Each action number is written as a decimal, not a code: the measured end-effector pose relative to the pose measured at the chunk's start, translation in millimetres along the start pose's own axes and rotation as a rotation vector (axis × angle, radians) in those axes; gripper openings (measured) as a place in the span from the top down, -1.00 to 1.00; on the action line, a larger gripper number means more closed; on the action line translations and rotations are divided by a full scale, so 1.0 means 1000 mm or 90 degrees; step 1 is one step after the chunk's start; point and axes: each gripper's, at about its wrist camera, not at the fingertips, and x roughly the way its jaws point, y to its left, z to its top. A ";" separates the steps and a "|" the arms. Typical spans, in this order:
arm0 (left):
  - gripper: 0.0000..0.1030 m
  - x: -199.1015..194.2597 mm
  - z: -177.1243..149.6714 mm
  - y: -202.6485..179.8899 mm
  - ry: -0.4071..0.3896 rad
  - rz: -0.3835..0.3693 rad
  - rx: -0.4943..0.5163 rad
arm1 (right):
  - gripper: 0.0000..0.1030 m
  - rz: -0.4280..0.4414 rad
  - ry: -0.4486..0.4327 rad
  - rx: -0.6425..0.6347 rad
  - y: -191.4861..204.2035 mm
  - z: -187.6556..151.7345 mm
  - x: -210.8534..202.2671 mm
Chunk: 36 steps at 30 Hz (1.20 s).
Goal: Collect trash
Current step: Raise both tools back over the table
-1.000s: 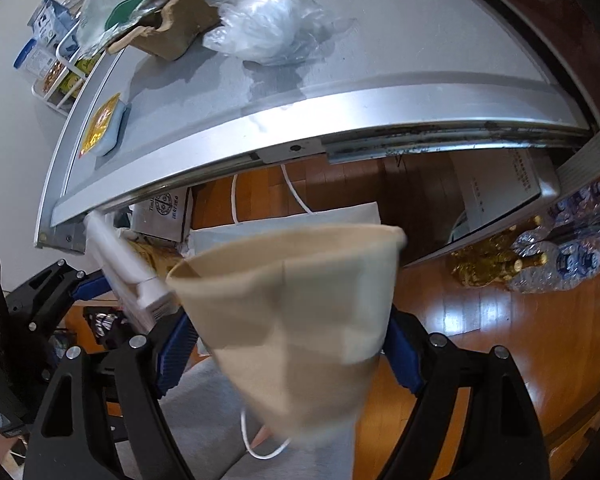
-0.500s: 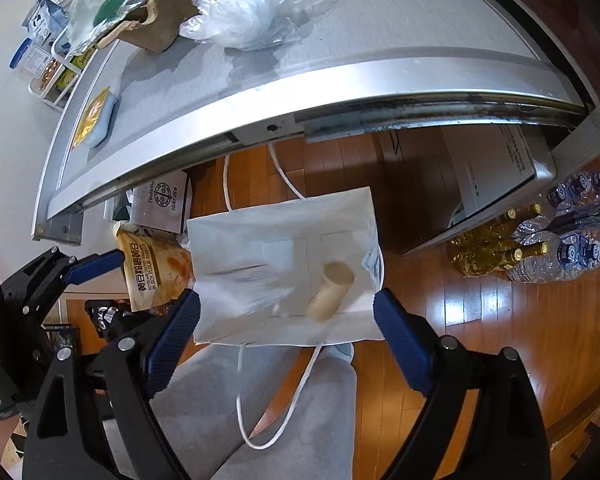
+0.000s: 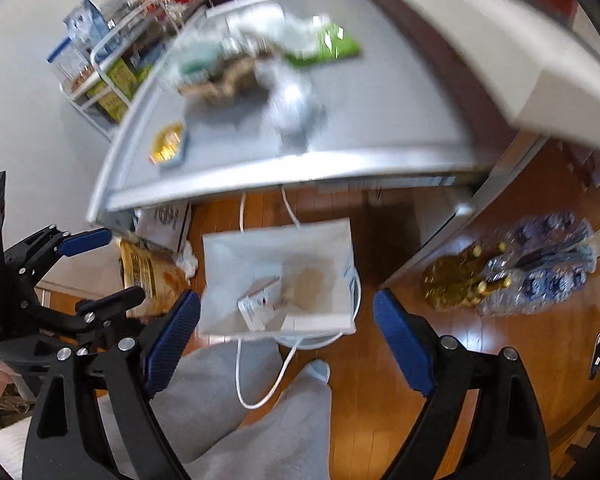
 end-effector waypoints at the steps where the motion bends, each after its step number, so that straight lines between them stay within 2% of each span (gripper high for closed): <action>1: -0.71 -0.008 0.003 0.000 -0.013 0.001 -0.004 | -0.70 -0.002 -0.011 0.000 0.002 0.002 -0.006; 8: -0.77 -0.053 0.035 0.010 -0.098 0.057 -0.051 | -0.72 -0.006 -0.122 -0.011 0.020 0.032 -0.062; 12: -0.78 -0.075 0.057 0.016 -0.134 0.130 -0.079 | -0.82 -0.029 -0.197 -0.032 0.035 0.051 -0.096; 21: -0.78 -0.116 0.076 0.023 -0.210 0.207 -0.094 | -0.92 -0.056 -0.327 -0.070 0.064 0.076 -0.149; 22: -0.83 -0.120 0.077 0.024 -0.217 0.212 -0.095 | -0.92 -0.060 -0.339 -0.073 0.066 0.077 -0.155; 23: -0.93 -0.123 0.077 0.026 -0.226 0.215 -0.096 | -0.92 -0.063 -0.349 -0.073 0.067 0.078 -0.160; 24: -0.95 -0.127 0.076 0.028 -0.233 0.216 -0.098 | -0.92 -0.066 -0.357 -0.073 0.067 0.080 -0.164; 27: -0.95 -0.136 0.076 0.034 -0.244 0.223 -0.104 | -0.92 -0.071 -0.366 -0.068 0.067 0.083 -0.166; 32: -0.95 -0.137 0.075 0.044 -0.236 0.234 -0.109 | -0.92 -0.078 -0.366 -0.053 0.063 0.083 -0.167; 36: -0.95 -0.136 0.073 0.053 -0.227 0.216 -0.125 | -0.92 -0.075 -0.360 -0.034 0.059 0.087 -0.163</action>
